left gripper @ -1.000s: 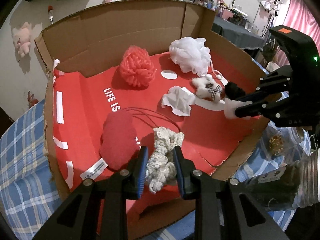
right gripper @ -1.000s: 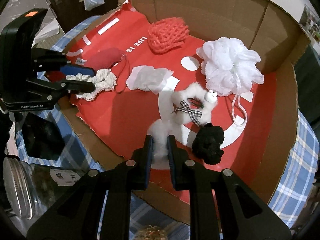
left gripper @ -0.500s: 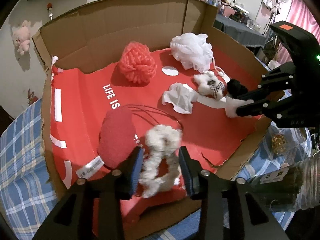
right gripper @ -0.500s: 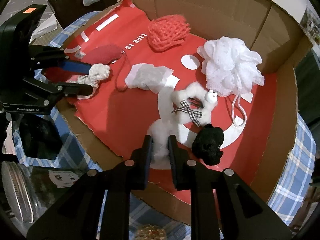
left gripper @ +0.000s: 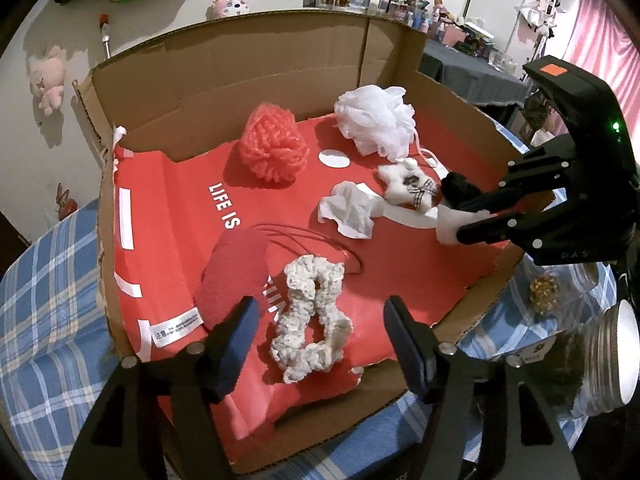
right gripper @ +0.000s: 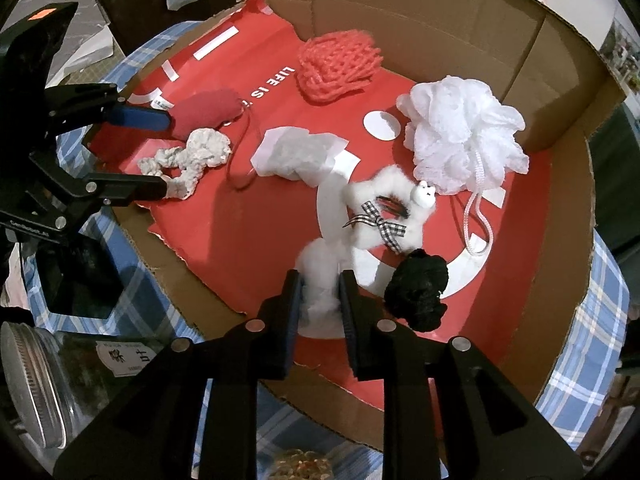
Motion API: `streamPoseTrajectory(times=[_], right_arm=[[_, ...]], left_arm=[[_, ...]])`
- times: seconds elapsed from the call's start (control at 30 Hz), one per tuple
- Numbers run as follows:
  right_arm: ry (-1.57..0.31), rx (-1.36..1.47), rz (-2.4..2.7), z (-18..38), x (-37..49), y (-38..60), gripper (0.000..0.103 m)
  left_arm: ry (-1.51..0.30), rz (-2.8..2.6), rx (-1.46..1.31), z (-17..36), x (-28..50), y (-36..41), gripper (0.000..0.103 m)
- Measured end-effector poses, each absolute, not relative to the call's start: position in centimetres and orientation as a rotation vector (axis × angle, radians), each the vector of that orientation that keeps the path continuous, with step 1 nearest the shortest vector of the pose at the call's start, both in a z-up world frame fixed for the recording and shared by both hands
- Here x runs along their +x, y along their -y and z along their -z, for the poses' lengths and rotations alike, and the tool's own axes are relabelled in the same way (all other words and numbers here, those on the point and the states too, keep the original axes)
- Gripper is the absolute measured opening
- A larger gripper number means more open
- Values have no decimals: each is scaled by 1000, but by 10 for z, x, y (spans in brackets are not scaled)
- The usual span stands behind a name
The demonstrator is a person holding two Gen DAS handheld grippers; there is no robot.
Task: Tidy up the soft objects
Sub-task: 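Lower the cotton puff into the box with the right tool while the left tool releases the scrunchie, then withdraw both tools from the box and move them toward the items on the table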
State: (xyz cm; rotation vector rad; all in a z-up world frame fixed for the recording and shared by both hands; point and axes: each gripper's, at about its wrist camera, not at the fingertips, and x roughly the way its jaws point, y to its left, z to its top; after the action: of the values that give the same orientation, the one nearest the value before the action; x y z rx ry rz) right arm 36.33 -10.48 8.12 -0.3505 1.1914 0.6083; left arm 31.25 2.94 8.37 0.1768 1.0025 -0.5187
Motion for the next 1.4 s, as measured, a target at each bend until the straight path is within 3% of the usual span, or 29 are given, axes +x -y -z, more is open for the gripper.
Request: streamPoseTrajectory(times=[0.13, 0.2, 0.23, 0.27, 0.53, 0.97, 1.4], right_arm=[[-1186, -347, -605, -82, 364, 105, 22], [-1180, -346, -610, -83, 364, 105, 33], [-1175, -345, -609, -83, 365, 104, 52], [-1164, -344, -608, -84, 364, 104, 65], [-1123, -323, -579, -100, 360, 107, 65], [-875, -201, -454, -187, 281, 136, 77], [-559, -206, -338, -222, 138, 145, 87]], left_arm=[[-1000, 527, 175, -84, 312, -29, 68], [-999, 532, 173, -84, 312, -29, 68], [-1000, 535, 173, -83, 312, -29, 68], [-999, 539, 171, -83, 312, -29, 68], [-978, 538, 151, -89, 308, -31, 68], [-692, 440, 88, -164, 227, -41, 101], [-445, 340, 41, -193, 115, -31, 103]])
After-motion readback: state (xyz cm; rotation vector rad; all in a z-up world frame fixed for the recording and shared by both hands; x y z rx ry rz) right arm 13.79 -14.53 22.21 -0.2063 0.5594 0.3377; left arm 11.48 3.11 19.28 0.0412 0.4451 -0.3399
